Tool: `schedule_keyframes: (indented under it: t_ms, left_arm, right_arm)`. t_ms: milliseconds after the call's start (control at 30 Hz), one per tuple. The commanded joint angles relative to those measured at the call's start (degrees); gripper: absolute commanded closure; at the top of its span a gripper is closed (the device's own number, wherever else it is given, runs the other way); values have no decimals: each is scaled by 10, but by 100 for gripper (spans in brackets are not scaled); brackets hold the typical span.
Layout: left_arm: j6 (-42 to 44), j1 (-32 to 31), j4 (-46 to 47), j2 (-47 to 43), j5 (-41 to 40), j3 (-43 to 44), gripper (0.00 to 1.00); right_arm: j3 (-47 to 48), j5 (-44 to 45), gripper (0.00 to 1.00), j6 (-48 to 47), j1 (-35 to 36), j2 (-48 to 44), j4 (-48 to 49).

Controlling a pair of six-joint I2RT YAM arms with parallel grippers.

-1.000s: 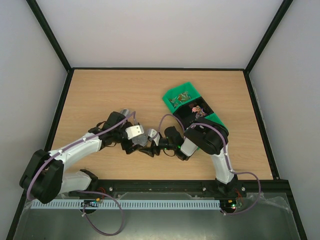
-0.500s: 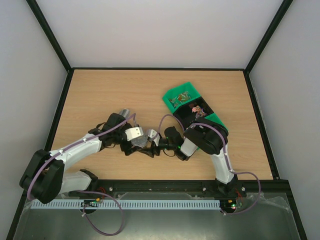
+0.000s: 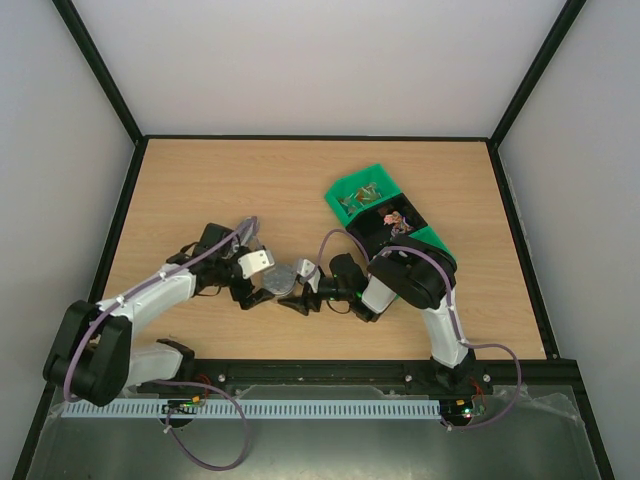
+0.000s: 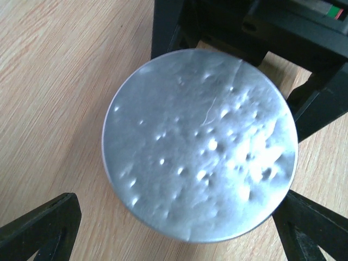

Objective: Pack the candies

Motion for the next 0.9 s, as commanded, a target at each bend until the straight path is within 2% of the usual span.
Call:
schedule_keyframes:
  t_ms: [0, 167, 267, 400, 567, 867]
  left_arm:
    - [24, 36, -7, 14, 31, 18, 1]
    - [54, 57, -45, 15, 53, 25, 5]
    - [26, 44, -55, -20, 53, 23, 4]
    - [-54, -6, 5, -66, 2, -5, 0]
    - [-137, -56, 81, -57, -50, -21, 1]
    - [-154, -76, 135, -19, -109, -26, 0]
  right_arm:
    - [-14, -24, 53, -9, 5, 7, -3]
    - [-12, -9, 54, 12, 5, 6, -5]
    - [-7, 18, 54, 42, 4, 4, -4]
    - [1, 66, 53, 81, 5, 6, -4]
    - [1, 112, 53, 100, 5, 9, -1]
    - [2, 139, 53, 102, 5, 12, -1]
